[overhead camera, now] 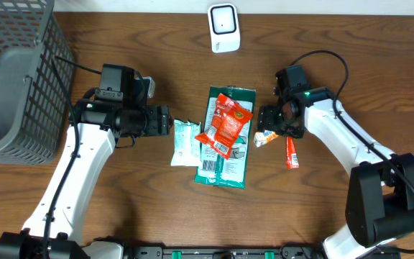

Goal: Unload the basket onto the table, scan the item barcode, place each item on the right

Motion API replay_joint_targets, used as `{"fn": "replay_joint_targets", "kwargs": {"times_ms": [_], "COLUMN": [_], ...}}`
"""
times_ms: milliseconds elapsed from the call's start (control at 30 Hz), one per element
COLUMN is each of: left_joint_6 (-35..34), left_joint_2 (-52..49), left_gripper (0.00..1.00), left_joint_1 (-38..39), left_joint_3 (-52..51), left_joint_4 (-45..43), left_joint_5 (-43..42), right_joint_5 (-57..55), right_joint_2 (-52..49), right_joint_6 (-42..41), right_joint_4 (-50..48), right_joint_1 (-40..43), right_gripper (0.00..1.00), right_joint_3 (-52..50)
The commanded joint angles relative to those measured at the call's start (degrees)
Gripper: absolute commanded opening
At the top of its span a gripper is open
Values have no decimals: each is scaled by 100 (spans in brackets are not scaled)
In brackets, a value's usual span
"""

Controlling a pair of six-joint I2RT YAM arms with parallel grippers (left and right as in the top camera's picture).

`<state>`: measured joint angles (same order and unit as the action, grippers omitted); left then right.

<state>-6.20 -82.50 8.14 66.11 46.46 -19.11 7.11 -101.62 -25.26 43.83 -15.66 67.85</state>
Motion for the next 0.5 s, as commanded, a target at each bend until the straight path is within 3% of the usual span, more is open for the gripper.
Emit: {"fn": "replay_joint_targets", "kwargs": {"times_ms": [0, 333, 467], "left_joint_6": [-33, -33, -33], "left_joint_2": [50, 50, 50], "left_gripper": [82, 82, 82], "left_joint_1": [-4, -4, -4], "left_joint_3": [61, 61, 61], "left_joint_4": [22, 22, 22], "left_joint_5": [57, 57, 57], "right_joint_5": [-63, -66, -63], "right_joint_2": [2, 2, 2], "right_joint_6": [-44, -22, 446], "right_joint_4": [44, 243, 282], "right_joint_1": [-92, -94, -94], "right_gripper": [74, 65, 62], "right_joint_3": [-31, -52, -57]}}
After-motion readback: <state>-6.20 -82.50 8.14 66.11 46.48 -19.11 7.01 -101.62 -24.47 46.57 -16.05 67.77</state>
